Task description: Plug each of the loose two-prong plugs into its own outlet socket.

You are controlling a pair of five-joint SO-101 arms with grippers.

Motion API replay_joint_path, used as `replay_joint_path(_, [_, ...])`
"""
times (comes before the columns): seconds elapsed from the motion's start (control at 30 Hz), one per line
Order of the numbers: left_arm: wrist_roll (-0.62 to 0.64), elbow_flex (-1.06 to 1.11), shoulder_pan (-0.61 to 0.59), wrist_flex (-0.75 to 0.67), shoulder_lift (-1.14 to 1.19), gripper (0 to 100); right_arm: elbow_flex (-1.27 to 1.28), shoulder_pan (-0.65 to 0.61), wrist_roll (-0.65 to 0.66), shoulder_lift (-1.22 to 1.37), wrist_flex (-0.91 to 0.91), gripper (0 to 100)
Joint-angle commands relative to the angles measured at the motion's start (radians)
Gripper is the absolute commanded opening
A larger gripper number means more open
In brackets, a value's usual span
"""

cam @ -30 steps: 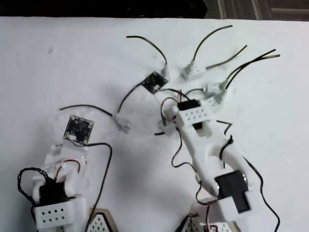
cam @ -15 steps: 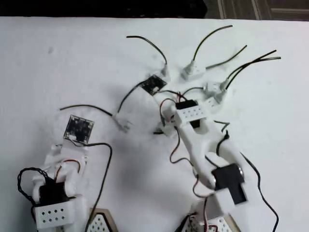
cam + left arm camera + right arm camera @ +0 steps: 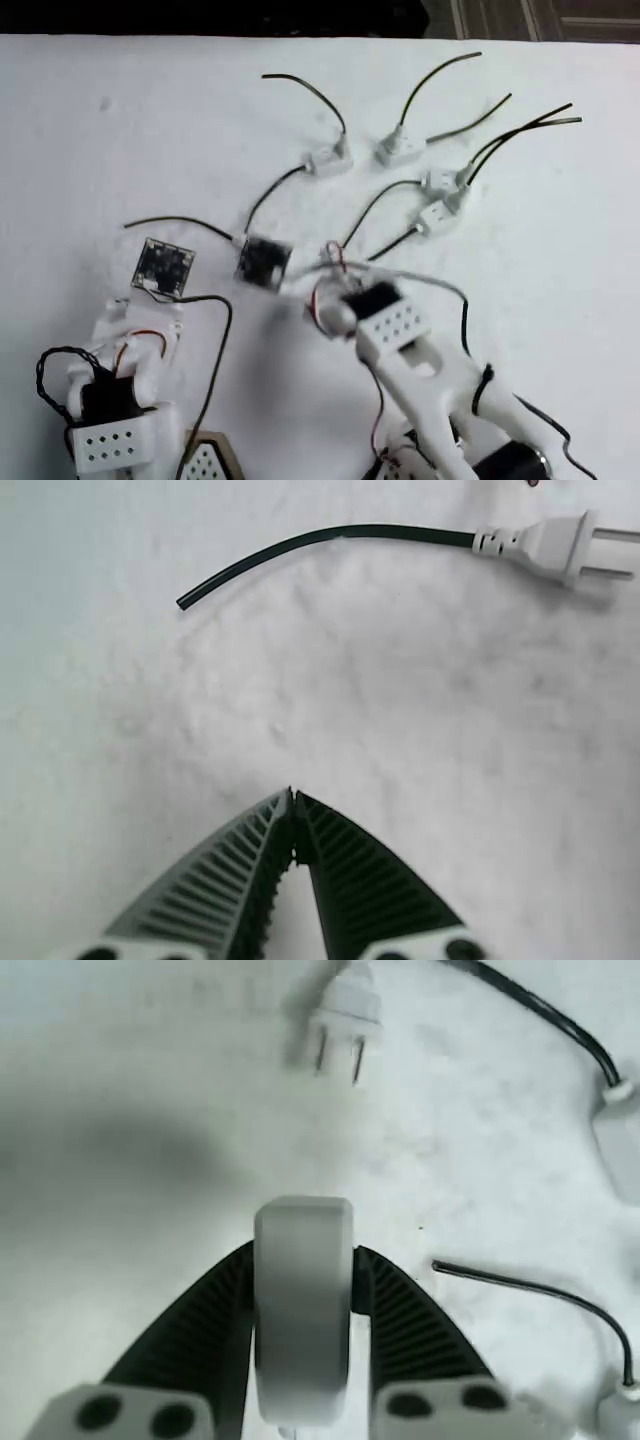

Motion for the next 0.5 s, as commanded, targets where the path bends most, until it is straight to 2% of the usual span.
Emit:
replay_joint_path(0.0, [-0.008, -0.003, 0.002, 0.002, -0.005, 2, 0.107, -0.016, 0.049, -0.059, -0.145, 2.1])
replay_joint_path(0.07, [-0.008, -0.005, 0.002, 0.002, -0.005, 2, 0.149, -0.008, 0.051, -0.061, -0.163, 4.3])
replay_joint_path(0.23, [-0.008, -0.005, 0.002, 0.002, -0.005, 2, 0.187, 0.067, 0.021, -0.061, -0.163, 23.0])
replay_joint_path(0.47, [-0.008, -0.005, 0.002, 0.002, -0.005, 2, 0.164, 0.077, -0.012, -0.099, -0.068, 23.5])
